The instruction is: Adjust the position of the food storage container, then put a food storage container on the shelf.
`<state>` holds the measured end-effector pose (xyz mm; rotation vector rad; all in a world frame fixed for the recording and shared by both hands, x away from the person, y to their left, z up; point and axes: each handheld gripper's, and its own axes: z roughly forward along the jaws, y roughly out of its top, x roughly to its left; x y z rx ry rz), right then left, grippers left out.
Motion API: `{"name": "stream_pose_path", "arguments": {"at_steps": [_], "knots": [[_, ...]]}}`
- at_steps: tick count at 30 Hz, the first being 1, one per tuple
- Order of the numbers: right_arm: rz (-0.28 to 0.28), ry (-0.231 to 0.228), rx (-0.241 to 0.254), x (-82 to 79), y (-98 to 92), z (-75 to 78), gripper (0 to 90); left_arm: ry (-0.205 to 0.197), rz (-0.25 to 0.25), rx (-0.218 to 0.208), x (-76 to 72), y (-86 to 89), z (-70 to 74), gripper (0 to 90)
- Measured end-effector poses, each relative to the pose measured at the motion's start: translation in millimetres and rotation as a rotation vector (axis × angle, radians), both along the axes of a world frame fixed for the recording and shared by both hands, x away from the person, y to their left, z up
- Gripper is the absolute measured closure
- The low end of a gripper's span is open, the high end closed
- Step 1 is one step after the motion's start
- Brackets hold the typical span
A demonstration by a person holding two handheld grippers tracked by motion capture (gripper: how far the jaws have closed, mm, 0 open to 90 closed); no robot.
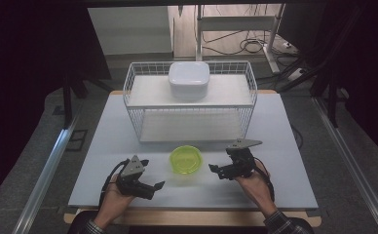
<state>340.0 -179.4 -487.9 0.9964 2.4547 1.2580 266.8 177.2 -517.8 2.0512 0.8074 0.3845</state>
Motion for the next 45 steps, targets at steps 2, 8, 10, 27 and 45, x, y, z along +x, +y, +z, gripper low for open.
{"name": "stream_pose_path", "arguments": {"at_steps": [2, 8, 10, 27, 45], "knots": [[-0.002, 0.007, 0.01, 0.6, 0.4, 0.3, 6.3, 0.001, 0.0, 0.0, 0.2, 0.1, -0.1, 3.3], [-0.002, 0.041, 0.003, 3.0, 4.4, -1.1, 3.1, 0.001, 0.0, 0.001, 0.1, 0.3, -0.2, 3.3], [-0.012, 0.064, 0.013, 3.9, 5.5, -1.5, 2.9, 0.002, -0.001, 0.002, 0.3, -0.2, -0.5, 3.3], [0.0, 0.214, 0.117, 24.2, 15.8, 9.6, 36.7, -0.003, -0.006, 0.024, 0.6, -2.4, -1.5, 3.4], [0.047, 0.44, 0.244, 57.9, 34.4, -9.3, 64.2, -0.008, -0.014, 0.032, -0.6, -4.1, -1.6, 3.4]]}}
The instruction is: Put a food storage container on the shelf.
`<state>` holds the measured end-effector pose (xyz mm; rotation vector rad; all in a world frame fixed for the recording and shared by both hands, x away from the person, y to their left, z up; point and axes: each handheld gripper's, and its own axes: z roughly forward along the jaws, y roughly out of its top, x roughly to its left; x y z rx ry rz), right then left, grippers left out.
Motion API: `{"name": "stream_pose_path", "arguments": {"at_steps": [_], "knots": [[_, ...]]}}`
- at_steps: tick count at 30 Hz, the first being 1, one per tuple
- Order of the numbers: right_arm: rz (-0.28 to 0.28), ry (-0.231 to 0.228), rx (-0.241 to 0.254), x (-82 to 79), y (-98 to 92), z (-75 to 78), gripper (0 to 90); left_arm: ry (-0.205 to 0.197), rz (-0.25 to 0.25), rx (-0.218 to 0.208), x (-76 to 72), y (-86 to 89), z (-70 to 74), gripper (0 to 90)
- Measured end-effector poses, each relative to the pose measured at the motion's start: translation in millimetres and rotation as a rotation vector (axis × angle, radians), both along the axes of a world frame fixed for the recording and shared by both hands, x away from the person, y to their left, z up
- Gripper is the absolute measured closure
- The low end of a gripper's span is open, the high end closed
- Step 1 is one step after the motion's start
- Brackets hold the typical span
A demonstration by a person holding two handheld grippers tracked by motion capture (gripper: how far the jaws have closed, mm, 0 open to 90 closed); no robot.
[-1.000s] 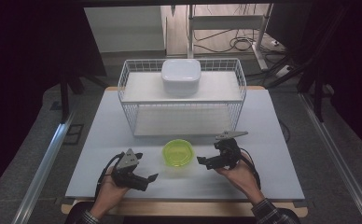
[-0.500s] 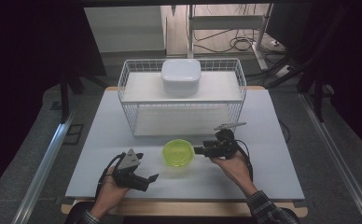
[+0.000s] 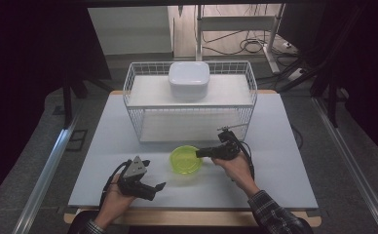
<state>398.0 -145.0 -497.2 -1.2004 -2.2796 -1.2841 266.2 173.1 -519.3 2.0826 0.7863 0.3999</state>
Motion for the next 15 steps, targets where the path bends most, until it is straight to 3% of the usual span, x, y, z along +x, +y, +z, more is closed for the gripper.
{"name": "stream_pose_path", "arguments": {"at_steps": [3, 10, 15], "knots": [[-0.003, 0.034, 0.003, 2.2, 0.6, -3.9, 68.2, -0.003, -0.003, 0.002, -0.3, -0.3, 0.2, 3.4], [0.005, 0.143, 0.073, 5.2, -1.4, -10.1, 80.4, -0.001, -0.006, 0.005, -0.1, -1.0, -0.2, 3.4], [0.015, 0.139, 0.059, 3.0, -0.4, -6.8, 81.3, -0.001, -0.007, 0.007, -0.1, -1.2, -0.4, 3.4]]}}
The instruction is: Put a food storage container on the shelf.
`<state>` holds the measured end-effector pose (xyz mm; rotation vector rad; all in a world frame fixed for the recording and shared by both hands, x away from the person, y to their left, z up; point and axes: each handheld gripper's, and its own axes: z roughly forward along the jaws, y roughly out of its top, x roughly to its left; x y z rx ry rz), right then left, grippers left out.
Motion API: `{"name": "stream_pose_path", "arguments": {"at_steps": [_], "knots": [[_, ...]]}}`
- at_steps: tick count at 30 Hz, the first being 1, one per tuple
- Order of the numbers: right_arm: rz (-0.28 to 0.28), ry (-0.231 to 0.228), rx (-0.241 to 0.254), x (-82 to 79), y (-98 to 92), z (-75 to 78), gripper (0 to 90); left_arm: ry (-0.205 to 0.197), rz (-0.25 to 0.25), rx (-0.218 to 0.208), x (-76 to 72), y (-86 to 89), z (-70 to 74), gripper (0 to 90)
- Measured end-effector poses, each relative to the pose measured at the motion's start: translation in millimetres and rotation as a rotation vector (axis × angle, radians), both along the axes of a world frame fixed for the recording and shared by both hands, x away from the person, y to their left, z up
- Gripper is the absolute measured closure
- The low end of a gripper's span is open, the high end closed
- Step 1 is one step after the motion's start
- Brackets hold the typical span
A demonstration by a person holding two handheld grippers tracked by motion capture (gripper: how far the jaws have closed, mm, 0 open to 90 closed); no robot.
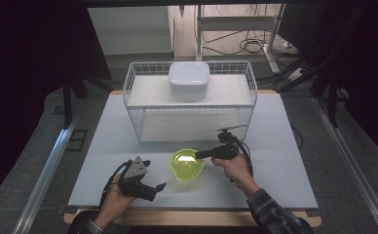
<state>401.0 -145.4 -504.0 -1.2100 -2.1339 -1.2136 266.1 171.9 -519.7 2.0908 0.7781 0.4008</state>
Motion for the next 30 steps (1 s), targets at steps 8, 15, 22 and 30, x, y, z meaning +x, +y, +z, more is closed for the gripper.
{"name": "stream_pose_path", "arguments": {"at_steps": [8, 15, 22, 30], "knots": [[-0.011, -0.019, 0.021, -4.8, -3.5, 7.5, 81.6, -0.011, 0.01, -0.009, -0.1, 1.9, 1.5, 3.4], [-0.026, -0.065, 0.061, -11.2, -11.3, 29.6, 81.4, -0.011, 0.026, -0.036, 0.4, 5.1, 2.7, 3.4], [-0.047, -0.099, 0.097, -16.5, -22.6, 51.8, 81.5, -0.008, 0.02, -0.023, 0.4, 4.3, 2.3, 3.4], [-0.077, -0.128, 0.121, -17.2, -33.8, 77.7, 81.5, -0.006, 0.019, -0.021, 1.0, 4.2, 1.7, 3.4]]}}
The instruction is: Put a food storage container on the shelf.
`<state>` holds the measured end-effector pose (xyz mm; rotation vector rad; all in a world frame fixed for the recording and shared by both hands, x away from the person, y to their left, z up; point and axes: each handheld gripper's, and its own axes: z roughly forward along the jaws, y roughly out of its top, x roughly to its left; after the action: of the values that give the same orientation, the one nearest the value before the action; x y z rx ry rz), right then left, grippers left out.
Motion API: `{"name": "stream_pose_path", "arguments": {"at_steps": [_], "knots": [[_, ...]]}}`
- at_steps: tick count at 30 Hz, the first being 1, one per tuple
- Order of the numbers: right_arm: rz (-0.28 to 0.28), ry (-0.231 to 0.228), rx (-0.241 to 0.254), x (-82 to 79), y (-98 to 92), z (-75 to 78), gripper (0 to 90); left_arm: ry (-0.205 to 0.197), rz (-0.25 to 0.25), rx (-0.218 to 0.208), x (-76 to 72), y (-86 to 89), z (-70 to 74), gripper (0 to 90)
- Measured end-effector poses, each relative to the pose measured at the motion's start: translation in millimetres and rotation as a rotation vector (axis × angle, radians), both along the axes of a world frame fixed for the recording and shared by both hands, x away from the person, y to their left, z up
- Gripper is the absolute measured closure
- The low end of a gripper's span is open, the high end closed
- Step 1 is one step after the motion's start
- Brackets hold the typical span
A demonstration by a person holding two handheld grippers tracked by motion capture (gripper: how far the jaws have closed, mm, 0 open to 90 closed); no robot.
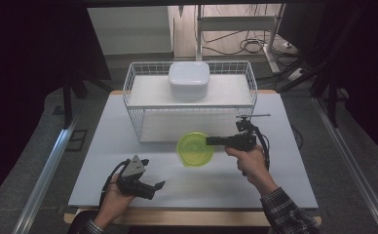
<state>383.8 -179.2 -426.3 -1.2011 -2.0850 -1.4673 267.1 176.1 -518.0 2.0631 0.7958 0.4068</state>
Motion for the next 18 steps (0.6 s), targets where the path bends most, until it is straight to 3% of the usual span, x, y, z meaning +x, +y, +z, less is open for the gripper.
{"name": "stream_pose_path", "arguments": {"at_steps": [18], "knots": [[-0.039, -0.079, 0.057, 6.1, -11.6, 56.7, 81.5, -0.001, 0.001, 0.005, 1.2, 0.1, -0.6, 3.3]]}}
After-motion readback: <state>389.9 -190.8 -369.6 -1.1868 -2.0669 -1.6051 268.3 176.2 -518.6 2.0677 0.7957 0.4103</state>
